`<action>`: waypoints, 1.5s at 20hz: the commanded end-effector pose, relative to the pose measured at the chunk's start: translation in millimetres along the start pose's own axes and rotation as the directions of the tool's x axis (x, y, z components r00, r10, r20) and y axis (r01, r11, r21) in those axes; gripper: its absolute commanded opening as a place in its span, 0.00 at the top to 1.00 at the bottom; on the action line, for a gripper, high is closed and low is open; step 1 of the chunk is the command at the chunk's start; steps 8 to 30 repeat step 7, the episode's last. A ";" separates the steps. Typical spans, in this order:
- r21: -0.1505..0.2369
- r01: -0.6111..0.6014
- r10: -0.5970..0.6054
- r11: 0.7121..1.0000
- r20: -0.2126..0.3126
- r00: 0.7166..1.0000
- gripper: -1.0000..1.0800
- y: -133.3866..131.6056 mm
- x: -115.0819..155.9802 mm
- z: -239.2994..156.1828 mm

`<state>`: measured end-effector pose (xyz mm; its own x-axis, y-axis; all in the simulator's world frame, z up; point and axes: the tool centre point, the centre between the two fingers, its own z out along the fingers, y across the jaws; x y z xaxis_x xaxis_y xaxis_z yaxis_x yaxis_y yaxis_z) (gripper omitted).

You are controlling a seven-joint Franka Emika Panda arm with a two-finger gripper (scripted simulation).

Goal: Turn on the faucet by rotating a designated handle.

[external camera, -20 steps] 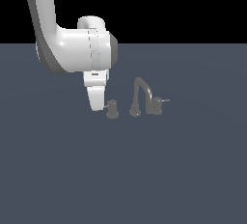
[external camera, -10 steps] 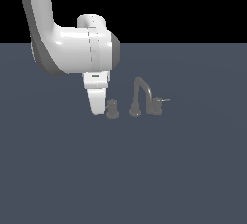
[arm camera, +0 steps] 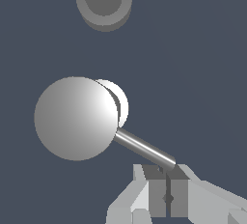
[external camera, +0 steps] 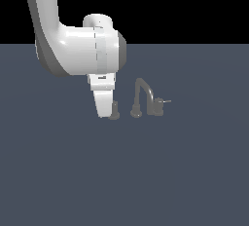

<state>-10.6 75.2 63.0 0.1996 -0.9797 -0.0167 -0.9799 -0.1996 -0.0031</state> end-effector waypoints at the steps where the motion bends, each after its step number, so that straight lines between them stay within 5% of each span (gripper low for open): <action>1: 0.000 -0.032 0.032 0.999 -0.009 0.999 1.00 -0.5 30.7 -0.7; 6: -0.002 -0.058 0.058 0.998 -0.017 0.998 1.00 -2.0 69.0 -1.8; 30: -0.002 -0.058 0.058 0.998 -0.017 0.998 1.00 -2.0 69.0 -1.8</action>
